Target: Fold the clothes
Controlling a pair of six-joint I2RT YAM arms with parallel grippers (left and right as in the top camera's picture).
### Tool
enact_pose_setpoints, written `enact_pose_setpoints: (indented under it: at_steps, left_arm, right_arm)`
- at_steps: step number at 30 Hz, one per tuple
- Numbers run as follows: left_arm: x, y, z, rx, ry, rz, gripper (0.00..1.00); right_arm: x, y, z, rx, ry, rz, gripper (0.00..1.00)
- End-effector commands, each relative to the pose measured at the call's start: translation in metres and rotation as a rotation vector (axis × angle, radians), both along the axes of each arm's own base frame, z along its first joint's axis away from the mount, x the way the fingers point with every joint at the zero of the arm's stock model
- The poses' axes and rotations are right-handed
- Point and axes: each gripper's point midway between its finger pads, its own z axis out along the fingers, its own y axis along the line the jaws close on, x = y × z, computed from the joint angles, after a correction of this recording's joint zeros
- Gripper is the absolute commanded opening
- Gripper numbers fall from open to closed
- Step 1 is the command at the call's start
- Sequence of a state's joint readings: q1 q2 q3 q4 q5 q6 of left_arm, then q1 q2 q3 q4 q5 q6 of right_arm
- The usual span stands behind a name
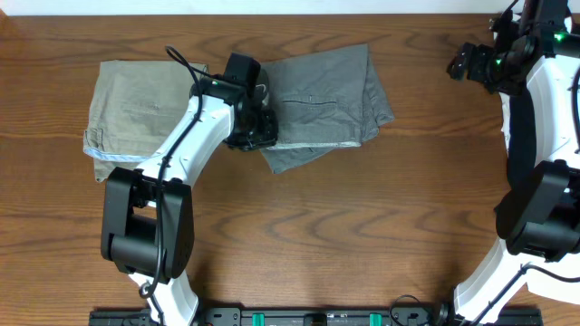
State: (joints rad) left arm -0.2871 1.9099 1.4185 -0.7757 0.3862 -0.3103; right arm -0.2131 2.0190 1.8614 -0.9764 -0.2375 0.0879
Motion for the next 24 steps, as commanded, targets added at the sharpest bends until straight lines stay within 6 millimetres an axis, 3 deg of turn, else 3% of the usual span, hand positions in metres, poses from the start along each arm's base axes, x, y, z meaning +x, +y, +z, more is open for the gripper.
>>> enact_pose_setpoints:
  at_steps: [1,5,9,16,24]
  left_arm:
    - [-0.013,-0.020,-0.006,-0.129,0.048,-0.033,0.27]
    - [-0.015,-0.023,-0.018,-0.164,0.047,-0.012,0.27]
    - [-0.017,-0.025,-0.028,-0.187,0.050,0.019,0.27]
    - [-0.027,-0.033,-0.035,-0.255,0.069,-0.001,0.25]
    - [-0.022,-0.035,-0.038,-0.267,0.031,-0.006,0.25]
  right_arm:
    - [-0.001,0.016,-0.008,0.070,0.019,0.027,0.99]
    - [-0.002,0.028,-0.016,0.076,0.044,0.054,0.99]
    - [-0.006,0.053,-0.021,0.085,0.057,0.170,0.99]
    - [-0.007,0.083,-0.022,0.074,0.056,0.256,0.99]
    - [-0.009,0.114,-0.028,0.075,0.073,0.320,0.99]
